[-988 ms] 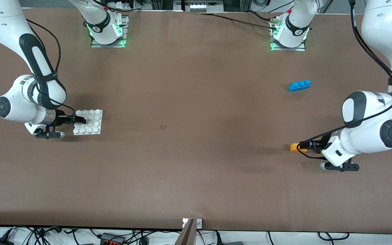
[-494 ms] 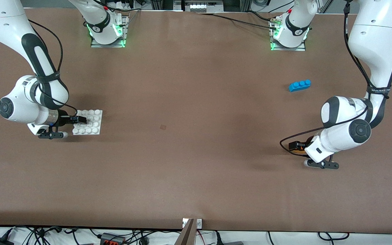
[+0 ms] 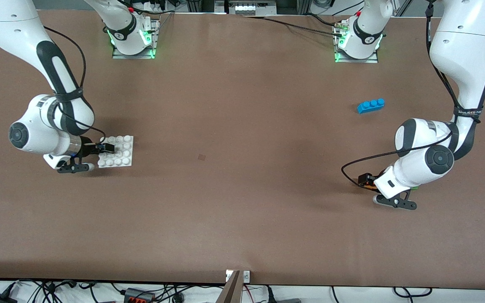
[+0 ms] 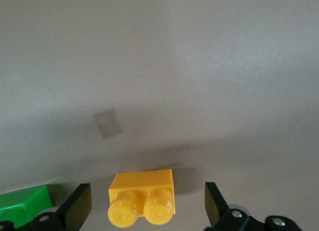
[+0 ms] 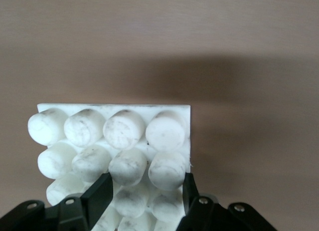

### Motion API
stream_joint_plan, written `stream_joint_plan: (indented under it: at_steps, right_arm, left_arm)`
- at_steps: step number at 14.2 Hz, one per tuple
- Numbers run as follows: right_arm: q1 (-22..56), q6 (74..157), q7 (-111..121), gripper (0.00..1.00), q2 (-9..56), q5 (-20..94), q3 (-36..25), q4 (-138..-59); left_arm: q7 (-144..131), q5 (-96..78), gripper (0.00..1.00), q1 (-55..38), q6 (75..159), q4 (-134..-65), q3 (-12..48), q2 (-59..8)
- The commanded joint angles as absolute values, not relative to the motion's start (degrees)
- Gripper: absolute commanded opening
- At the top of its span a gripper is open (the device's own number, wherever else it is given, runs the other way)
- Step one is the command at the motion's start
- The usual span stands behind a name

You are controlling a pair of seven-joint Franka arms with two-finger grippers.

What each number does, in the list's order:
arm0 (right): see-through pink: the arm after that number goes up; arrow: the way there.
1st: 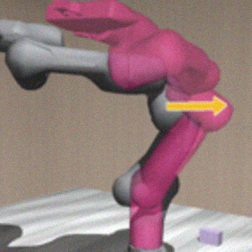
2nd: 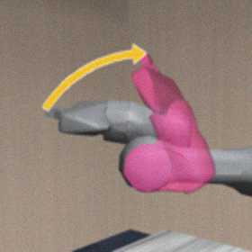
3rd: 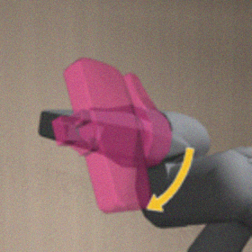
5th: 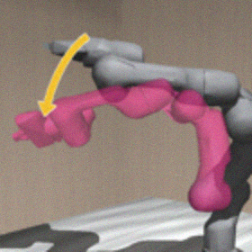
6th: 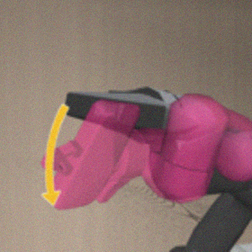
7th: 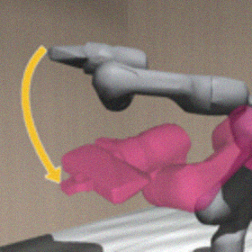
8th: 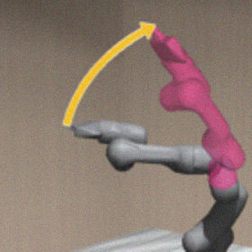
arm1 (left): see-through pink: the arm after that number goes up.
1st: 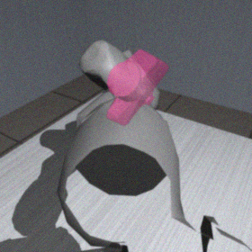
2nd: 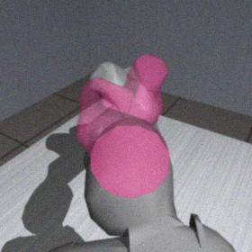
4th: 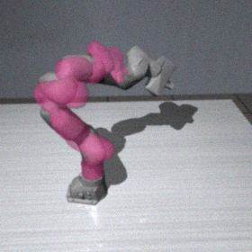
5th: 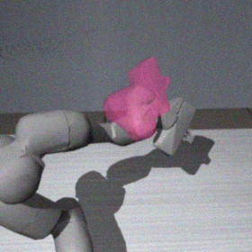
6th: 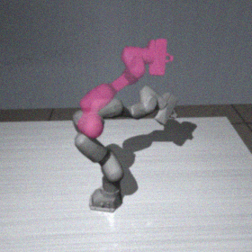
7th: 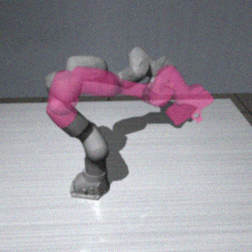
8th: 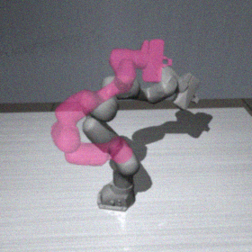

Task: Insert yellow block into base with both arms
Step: 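Grasp the white base with the right gripper while the left gripper grasps the yellow block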

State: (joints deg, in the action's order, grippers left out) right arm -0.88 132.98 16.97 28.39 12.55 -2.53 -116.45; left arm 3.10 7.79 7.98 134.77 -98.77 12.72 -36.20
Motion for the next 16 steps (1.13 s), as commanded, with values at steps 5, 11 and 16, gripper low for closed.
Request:
stream_joint_plan:
  at_steps: [5,11,16]
  right_arm:
    - [19.05,134.03,-5.24,0.54,31.8,13.97,-2.72,-113.13]
    - [29.42,135.52,-9.66,0.51,37.96,25.72,-2.72,-105.48]
    - [36.63,139.48,-20.09,0.51,45.6,32.08,-2.72,-95.47]
  left_arm:
    - [5.71,8.53,1.0,8.35,137.9,-102.04,11.87,-35.07]
    - [5.98,8.61,1.0,8.35,141.5,-104.76,11.34,-35.24]
    - [6.06,8.61,1.0,8.35,143.79,-106.44,11.34,-35.24]
